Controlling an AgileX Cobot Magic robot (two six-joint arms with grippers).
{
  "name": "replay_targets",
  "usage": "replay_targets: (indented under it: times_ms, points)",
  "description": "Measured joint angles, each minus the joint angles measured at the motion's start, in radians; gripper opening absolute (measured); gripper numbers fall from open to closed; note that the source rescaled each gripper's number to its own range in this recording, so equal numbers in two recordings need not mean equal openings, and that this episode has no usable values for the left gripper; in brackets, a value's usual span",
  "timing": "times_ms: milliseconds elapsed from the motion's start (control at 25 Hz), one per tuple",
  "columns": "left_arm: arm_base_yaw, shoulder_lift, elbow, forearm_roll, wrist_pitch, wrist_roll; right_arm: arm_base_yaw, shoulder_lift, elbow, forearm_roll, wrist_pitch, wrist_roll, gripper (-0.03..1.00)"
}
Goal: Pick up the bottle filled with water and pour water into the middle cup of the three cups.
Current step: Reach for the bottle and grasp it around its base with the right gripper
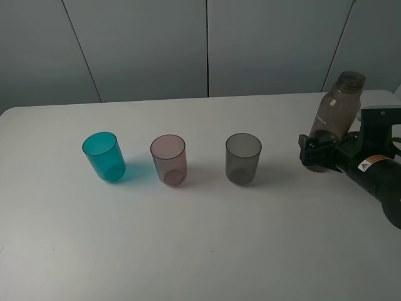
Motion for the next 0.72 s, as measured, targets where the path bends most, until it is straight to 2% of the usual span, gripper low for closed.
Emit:
replay_targets:
  times_ms: [720]
  points:
    - [0.0,0.0,0.0,0.0,0.0,-0.006,0.0,0.007,-0.058,0.002,-0.008,0.006,1.0]
